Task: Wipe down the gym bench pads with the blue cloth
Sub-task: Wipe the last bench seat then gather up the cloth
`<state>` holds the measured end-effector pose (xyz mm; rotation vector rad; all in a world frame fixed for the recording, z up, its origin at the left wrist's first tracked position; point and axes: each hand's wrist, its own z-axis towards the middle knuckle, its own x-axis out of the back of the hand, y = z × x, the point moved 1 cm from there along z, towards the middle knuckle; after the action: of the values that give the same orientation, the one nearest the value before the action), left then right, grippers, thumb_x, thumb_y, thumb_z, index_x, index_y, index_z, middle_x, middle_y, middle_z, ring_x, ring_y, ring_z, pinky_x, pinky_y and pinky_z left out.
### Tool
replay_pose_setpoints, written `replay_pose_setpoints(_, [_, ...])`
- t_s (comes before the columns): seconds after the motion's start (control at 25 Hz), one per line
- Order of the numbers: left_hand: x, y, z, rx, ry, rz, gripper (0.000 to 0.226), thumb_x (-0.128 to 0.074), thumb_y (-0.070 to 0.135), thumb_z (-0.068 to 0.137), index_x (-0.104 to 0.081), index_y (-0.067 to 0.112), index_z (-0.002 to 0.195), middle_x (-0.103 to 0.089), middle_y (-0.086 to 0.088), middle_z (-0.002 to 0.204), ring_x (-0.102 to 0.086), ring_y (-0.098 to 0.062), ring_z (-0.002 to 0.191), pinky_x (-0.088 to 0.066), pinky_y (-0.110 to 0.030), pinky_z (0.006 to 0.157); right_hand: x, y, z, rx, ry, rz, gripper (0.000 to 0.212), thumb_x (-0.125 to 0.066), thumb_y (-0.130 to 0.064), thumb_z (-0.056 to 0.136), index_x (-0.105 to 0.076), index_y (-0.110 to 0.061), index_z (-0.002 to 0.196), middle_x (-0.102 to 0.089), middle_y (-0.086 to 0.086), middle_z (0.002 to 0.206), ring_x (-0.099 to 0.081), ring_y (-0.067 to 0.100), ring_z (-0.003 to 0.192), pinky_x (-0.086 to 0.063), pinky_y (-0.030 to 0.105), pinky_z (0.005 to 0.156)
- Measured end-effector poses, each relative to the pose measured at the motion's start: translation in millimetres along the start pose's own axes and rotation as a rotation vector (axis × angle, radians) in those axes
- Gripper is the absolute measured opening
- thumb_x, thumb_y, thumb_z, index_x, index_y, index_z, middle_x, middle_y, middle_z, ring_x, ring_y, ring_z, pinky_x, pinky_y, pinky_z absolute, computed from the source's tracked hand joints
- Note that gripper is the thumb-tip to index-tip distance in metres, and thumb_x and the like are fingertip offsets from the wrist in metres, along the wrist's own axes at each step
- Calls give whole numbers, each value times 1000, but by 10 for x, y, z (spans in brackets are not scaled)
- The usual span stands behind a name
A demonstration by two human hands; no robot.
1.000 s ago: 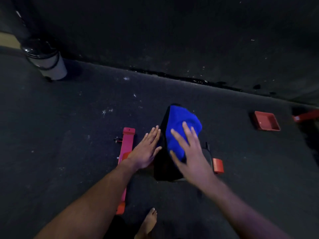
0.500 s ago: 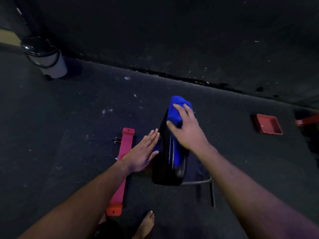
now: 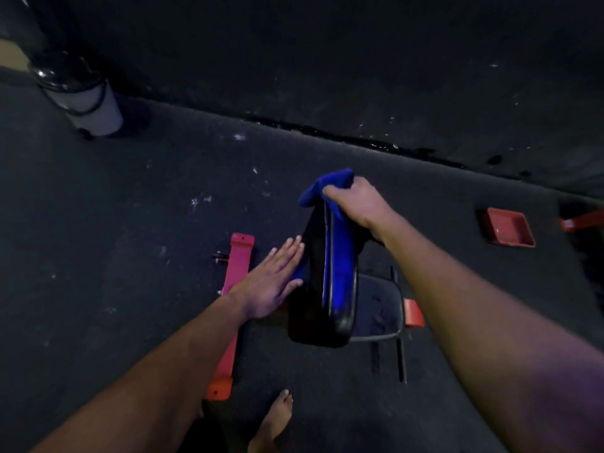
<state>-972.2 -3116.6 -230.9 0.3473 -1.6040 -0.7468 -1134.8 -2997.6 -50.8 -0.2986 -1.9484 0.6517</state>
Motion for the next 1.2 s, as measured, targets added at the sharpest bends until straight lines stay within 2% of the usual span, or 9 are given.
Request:
replay_pose_setpoints(0.08, [91,34,17,10,-68,-8,86,-3,77,94,12,19,156,18,2,166,23,-12,153,9,-28,124,-67,159,-389,279,146,-78,36,-69,-32,87,-68,-23,123,-63,5,131,-56,21,124,-37,23,105])
replay_pose_setpoints(0.16, [211,85,7,52,-149,-58,83,-25,66,100,12,16,156,19,2,165,20,-15,154,2,-37,128,-235,387,-913,512,231,-153,49,-71,-28,87,-60,-26,135,-44,6,152,-36,28,143,-24,33,120])
replay_pose_setpoints(0.28, [382,114,-95,92,-226,-129,85,-54,28,105,9,12,159,22,5,163,14,-17,155,-8,-42,129,-511,719,-1733,549,192,-175,78,-78,-12,79,-45,-31,147,-20,0,164,-11,29,153,-15,39,123])
replay_pose_setpoints(0.44, [726,368,-272,171,6,-254,78,-53,9,105,-2,14,163,9,10,165,2,-8,156,-7,-26,127,-753,1068,-2400,447,154,-143,111,-68,7,64,-26,-45,153,-7,-8,166,-7,15,153,-10,22,121])
replay_pose_setpoints(0.56, [983,822,-311,218,234,-294,76,-51,1,100,-15,23,163,-9,20,164,-8,6,151,-9,-11,121,-840,1274,-2586,216,307,257,94,-62,16,77,-43,-46,145,-36,-23,155,-35,4,143,-25,14,114])
replay_pose_setpoints(0.68, [999,1305,-399,-31,307,-189,64,-50,9,100,-30,20,160,-23,14,165,-16,1,154,-8,-23,127,-867,1412,-2758,-75,504,568,51,-66,-11,93,-53,-37,135,-53,-38,132,-49,-6,129,-32,6,104])
replay_pose_setpoints(0.76, [872,1536,-488,-235,267,-92,59,-50,18,100,-36,13,157,-30,3,165,-21,-9,155,-7,-32,129,-846,1493,-2819,-185,543,658,41,-65,-18,95,-58,-30,133,-60,-34,127,-52,-9,123,-35,7,101])
replay_pose_setpoints(0.88, [569,1750,-640,-476,157,3,59,-53,14,96,-42,8,154,-38,-5,162,-28,-17,154,-15,-40,128,-769,1640,-2853,-266,527,708,30,-64,-20,96,-63,-29,125,-70,-16,118,-63,3,113,-45,25,102])
replay_pose_setpoints(1.2, [-8,2239,-268,-340,131,138,60,-52,21,95,-43,13,154,-42,-2,159,-35,-14,150,-19,-40,127,-257,2457,-2696,-290,285,762,25,-63,-27,96,-64,-34,120,-73,-12,110,-68,7,103,-52,32,94])
